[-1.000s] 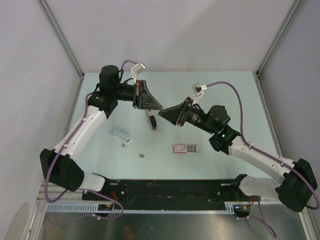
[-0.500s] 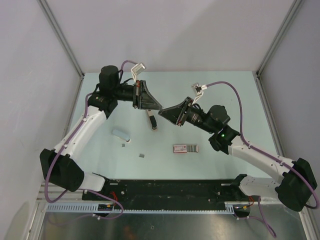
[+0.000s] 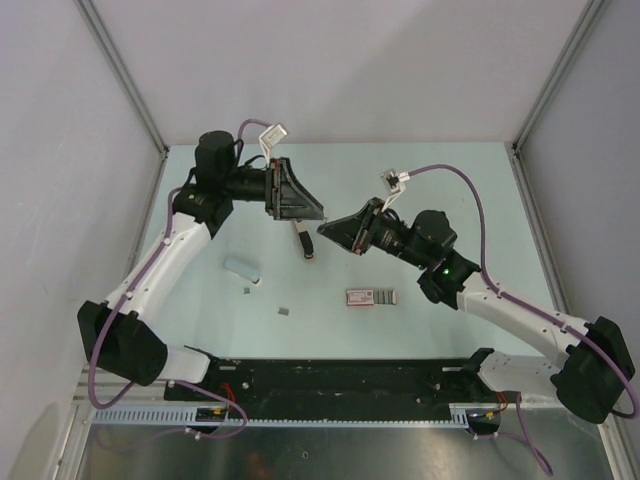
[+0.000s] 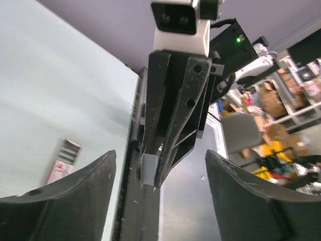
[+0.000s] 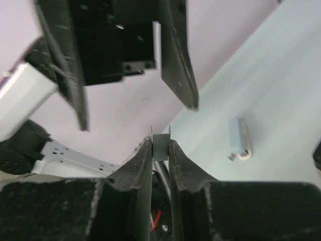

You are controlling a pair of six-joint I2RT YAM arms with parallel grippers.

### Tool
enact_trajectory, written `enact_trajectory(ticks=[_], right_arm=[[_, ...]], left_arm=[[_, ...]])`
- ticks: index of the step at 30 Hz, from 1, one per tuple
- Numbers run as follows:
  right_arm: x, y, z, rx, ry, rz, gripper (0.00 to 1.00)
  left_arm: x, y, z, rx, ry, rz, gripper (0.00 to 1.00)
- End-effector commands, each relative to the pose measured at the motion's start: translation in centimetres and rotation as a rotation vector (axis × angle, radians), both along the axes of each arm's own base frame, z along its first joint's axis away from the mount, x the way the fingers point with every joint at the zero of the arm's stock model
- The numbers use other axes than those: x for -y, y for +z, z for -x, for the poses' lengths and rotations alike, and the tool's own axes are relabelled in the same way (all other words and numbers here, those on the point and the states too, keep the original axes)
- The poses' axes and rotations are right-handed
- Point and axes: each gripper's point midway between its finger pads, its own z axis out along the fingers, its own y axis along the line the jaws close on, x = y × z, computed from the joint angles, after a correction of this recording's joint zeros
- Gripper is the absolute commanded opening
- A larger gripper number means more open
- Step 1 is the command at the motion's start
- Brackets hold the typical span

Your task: Unload the staples from the stapler

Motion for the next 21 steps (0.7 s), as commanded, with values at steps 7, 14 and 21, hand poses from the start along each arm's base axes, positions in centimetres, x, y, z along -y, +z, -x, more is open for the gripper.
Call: enact_trajectory(ticks=[7, 14, 21], right_arm=[[4.9, -9.4, -2.2, -0.218, -0.245, 0.444, 0.01], [10.8, -18.9, -1.6, -0.457, -0.457, 0.892, 0.0], [12.9, -23.6, -0.4, -0.54, -0.541, 1.11, 0.0]], left_arm=[[-4.1, 0.2, -4.6, 0.248, 0.361, -0.136, 0.91], [-8.7, -10.4, -8.2, 0.464, 0.581, -0.643, 0.89], [-9.7, -14.3, -5.9, 0.539, 0.517, -0.761, 0.89]])
